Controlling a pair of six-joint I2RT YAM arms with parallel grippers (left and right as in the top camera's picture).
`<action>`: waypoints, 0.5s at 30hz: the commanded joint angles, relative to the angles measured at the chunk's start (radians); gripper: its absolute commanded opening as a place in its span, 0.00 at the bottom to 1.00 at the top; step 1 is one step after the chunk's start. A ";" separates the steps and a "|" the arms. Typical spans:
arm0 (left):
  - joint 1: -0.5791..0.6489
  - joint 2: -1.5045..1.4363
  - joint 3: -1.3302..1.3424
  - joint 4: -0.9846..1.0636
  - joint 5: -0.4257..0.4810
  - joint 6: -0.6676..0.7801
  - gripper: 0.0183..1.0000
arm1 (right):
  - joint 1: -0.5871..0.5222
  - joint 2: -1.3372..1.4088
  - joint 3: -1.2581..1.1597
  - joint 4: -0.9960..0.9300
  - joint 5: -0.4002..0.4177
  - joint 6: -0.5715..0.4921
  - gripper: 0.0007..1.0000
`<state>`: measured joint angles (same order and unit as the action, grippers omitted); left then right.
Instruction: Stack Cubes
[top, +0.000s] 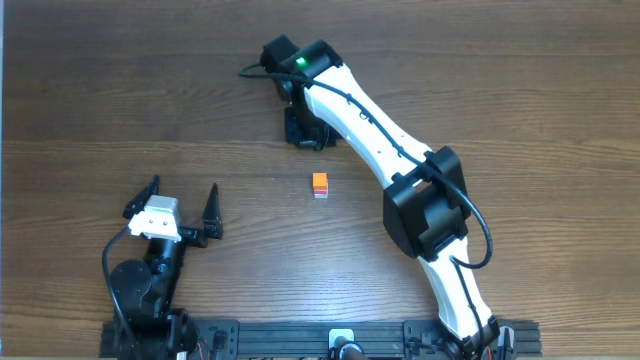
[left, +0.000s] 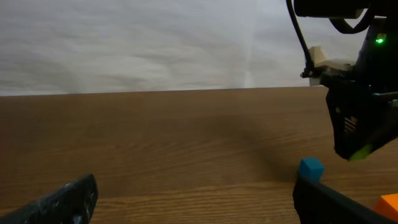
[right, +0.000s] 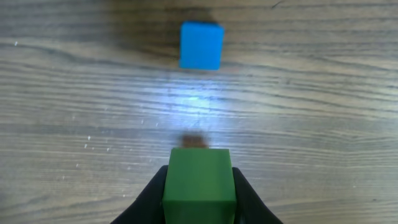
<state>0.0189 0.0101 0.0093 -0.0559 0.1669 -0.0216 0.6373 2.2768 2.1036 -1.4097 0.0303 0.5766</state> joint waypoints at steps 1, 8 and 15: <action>-0.004 -0.007 -0.003 -0.005 -0.003 0.014 1.00 | 0.029 -0.082 0.018 -0.024 0.031 0.031 0.12; -0.004 -0.007 -0.003 -0.004 -0.003 0.014 1.00 | 0.055 -0.129 0.014 -0.096 0.061 0.056 0.11; -0.004 -0.007 -0.003 -0.004 -0.003 0.014 1.00 | 0.071 -0.130 -0.032 -0.115 0.042 0.066 0.09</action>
<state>0.0189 0.0101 0.0093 -0.0559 0.1669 -0.0216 0.6964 2.1643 2.0960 -1.5215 0.0635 0.6228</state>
